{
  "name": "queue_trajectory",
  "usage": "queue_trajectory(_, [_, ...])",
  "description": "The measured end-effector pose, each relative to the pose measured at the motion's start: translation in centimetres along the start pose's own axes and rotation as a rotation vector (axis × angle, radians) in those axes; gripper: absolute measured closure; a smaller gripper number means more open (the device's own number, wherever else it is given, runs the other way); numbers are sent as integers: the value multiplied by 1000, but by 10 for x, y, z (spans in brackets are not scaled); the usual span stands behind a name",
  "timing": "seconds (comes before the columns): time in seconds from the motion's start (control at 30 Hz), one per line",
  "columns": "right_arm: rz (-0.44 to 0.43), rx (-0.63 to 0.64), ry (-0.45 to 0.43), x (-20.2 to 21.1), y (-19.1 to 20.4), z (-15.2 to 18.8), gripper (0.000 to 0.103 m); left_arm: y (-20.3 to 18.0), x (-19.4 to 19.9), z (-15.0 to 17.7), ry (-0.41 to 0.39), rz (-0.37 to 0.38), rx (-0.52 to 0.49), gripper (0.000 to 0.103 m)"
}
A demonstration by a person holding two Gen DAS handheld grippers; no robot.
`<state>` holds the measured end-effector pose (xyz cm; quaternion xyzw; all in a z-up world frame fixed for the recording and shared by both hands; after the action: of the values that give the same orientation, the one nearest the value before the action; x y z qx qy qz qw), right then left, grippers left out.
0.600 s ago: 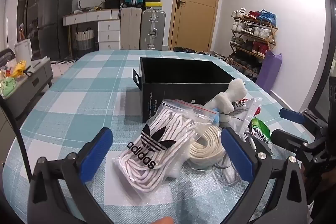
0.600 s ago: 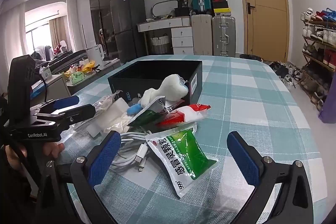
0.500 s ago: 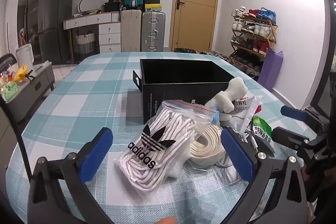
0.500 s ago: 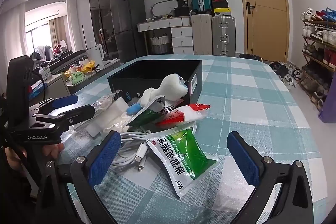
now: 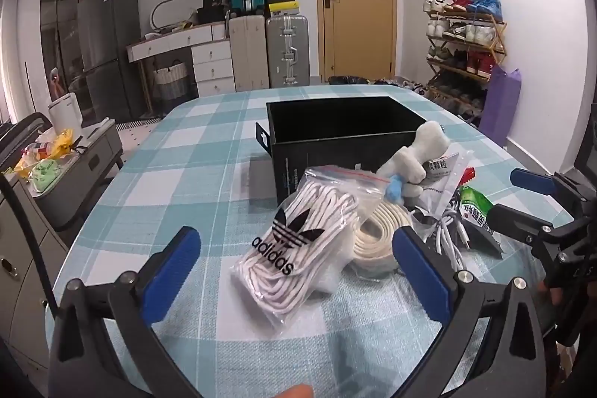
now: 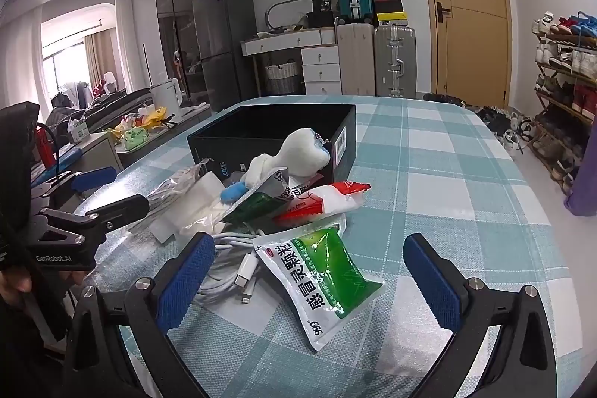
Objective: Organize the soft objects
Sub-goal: 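Move both tools toward the pile of items beside the black box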
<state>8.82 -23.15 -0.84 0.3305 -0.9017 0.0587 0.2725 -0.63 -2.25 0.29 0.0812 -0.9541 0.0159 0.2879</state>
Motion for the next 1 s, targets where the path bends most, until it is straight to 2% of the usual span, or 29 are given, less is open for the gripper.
queue_trajectory(0.33, [4,1,3,-1,-1,2,0,7,-1,1,47,-40,5,0])
queue_trajectory(1.0, [7,4,6,-1,0,2,0,15,-4,7,82,-34,18,0])
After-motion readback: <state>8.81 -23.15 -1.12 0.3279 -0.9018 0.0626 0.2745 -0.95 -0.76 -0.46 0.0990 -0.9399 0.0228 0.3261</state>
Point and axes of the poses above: each gripper's, at about its wrist camera, not at the fingertips, and x roughly against the way its jaws point, y to its left, z to its underside, the point moved 2 cm from there along -x, roughly the way its jaws point
